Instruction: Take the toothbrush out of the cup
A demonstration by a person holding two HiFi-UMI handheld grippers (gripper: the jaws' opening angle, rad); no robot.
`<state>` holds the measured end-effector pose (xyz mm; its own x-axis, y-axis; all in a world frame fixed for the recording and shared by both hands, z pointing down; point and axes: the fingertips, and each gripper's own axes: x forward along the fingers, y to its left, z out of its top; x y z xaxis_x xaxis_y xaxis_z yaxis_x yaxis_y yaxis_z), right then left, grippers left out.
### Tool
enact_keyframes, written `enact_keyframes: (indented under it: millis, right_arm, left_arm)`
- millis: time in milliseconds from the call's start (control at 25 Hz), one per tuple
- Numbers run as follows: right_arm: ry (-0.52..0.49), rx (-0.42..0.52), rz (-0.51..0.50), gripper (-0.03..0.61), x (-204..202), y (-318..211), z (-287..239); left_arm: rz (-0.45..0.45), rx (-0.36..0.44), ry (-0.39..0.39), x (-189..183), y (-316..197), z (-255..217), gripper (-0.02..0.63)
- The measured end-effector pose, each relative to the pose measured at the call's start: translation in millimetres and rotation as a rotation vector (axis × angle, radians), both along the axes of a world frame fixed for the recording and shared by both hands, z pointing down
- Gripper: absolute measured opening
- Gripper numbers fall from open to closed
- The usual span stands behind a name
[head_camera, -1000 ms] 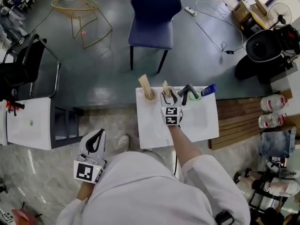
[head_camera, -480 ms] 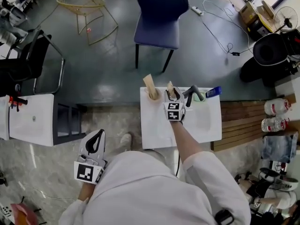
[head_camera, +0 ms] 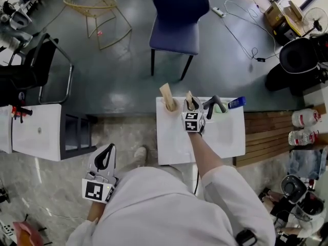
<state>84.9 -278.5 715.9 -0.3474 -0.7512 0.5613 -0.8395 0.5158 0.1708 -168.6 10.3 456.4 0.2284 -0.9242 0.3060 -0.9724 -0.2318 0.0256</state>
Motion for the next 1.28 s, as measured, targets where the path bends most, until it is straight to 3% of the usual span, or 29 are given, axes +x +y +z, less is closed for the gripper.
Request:
enact_keyframes:
  millis: [120, 240, 1040, 1280]
  right_arm:
    - [0.017, 0.004, 0.008, 0.061, 3, -2, -1]
    - [0.028, 0.006, 0.014, 0.026, 5, -6, 0]
    - [-0.020, 0.056, 0.022, 0.023, 4, -1, -38]
    - [-0.037, 0.117, 0.029, 0.023, 6, 0, -75]
  left_arm:
    - [0.002, -0.019, 0.000, -1, 0, 0, 0.005]
    - [0.006, 0.022, 0.013, -2, -5, -2, 0.005]
    - [0.093, 0.052, 0.060, 8, -29, 5, 0.005]
    - [0.136, 0.076, 0.085, 16, -36, 5, 0.005]
